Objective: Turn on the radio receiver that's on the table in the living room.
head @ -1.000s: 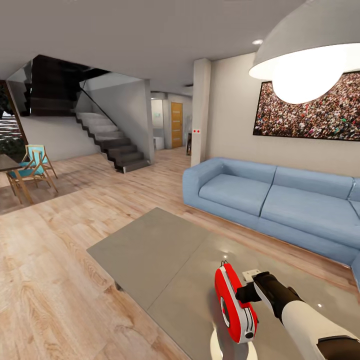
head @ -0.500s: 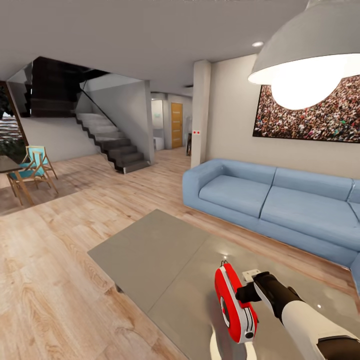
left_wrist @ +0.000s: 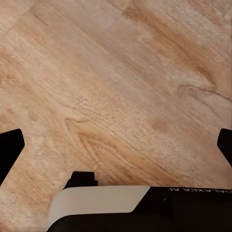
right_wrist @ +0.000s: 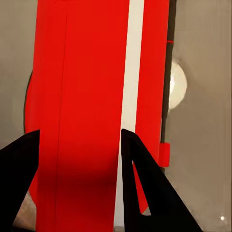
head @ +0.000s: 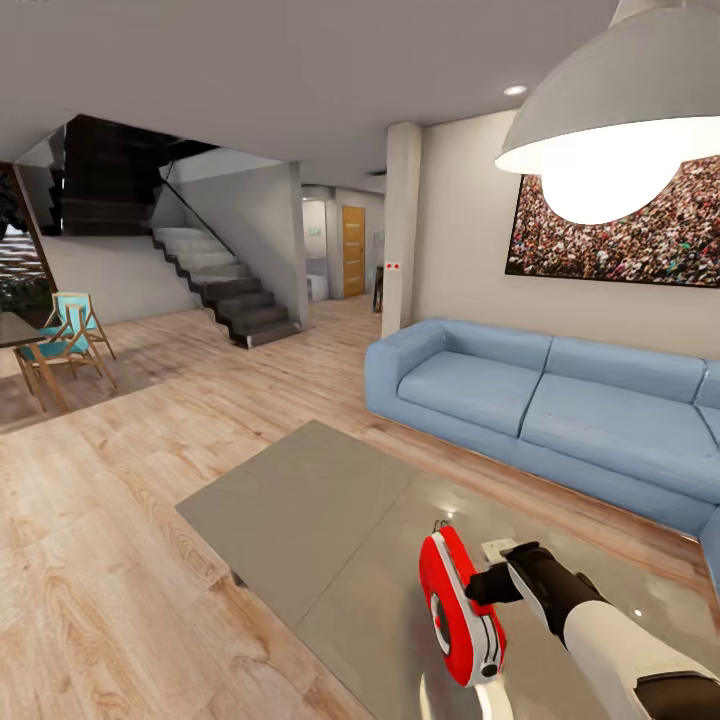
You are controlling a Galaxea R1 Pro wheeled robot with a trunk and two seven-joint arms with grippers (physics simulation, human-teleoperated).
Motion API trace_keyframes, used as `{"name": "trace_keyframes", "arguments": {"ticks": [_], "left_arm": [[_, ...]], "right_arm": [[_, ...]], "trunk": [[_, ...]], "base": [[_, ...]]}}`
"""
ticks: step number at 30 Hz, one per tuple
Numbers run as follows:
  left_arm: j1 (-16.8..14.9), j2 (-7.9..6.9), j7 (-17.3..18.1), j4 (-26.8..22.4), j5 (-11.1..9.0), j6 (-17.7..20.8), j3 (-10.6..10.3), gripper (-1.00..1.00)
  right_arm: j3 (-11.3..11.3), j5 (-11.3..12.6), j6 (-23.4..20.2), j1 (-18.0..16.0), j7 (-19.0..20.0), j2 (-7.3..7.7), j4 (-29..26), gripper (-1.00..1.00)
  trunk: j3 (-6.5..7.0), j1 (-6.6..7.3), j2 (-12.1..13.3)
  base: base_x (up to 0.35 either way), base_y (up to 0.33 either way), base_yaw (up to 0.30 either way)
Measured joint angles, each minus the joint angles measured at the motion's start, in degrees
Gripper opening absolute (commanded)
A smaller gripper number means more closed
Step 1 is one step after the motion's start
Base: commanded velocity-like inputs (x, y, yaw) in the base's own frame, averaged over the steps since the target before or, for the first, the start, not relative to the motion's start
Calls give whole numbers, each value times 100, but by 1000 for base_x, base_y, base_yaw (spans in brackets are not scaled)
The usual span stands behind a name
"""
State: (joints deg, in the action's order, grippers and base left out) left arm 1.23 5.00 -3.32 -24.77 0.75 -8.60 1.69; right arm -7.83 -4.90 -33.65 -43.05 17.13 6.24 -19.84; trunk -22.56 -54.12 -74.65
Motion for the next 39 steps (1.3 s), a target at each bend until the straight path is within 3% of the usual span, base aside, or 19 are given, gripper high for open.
{"name": "trace_keyframes", "arguments": {"ticks": [5, 8, 18, 26, 27, 33, 37, 39], "left_arm": [[0, 1, -18, -12, 4, -9, 0, 100], [0, 1, -19, -17, 4, -10, -1, 100], [0, -8, -17, -109, -4, -10, -1, 100], [0, -197, 6, -731, -5, 28, -1, 100], [0, -225, 12, -856, -5, 39, -1, -100], [0, -277, 33, -1379, -15, 71, -15, -100], [0, -287, -111, -1654, -48, 31, 15, -100], [0, -285, -360, -1799, -135, 27, 171, -100]], "right_arm": [[-14, -95, 6, 1, 1207, 56, -91, -100], [-11, -154, 76, -1, 1588, 130, -170, -100], [-8, -165, 232, -1, 1801, 222, -262, -100], [-8, -171, 241, -1, 1848, 254, -560, -100], [-8, -173, 245, -1, 1911, 261, -597, -100], [-9, -135, 220, 0, 2691, 297, -844, -100], [-8, -170, 237, -1, 2868, 313, -912, -100], [-9, -172, 238, -1, 2900, 315, -923, -100]], "trunk": [[0, 0, 0], [0, 0, 0], [0, 0, 0], [0, 0, 0], [0, 0, 0], [0, 0, 0], [0, 0, 0], [0, 0, 0]], "base": [[0, 0, 0], [0, 0, 0], [0, 0, 0], [0, 0, 0], [0, 0, 0], [0, 0, 0], [0, 0, 0], [0, 0, 0]]}}
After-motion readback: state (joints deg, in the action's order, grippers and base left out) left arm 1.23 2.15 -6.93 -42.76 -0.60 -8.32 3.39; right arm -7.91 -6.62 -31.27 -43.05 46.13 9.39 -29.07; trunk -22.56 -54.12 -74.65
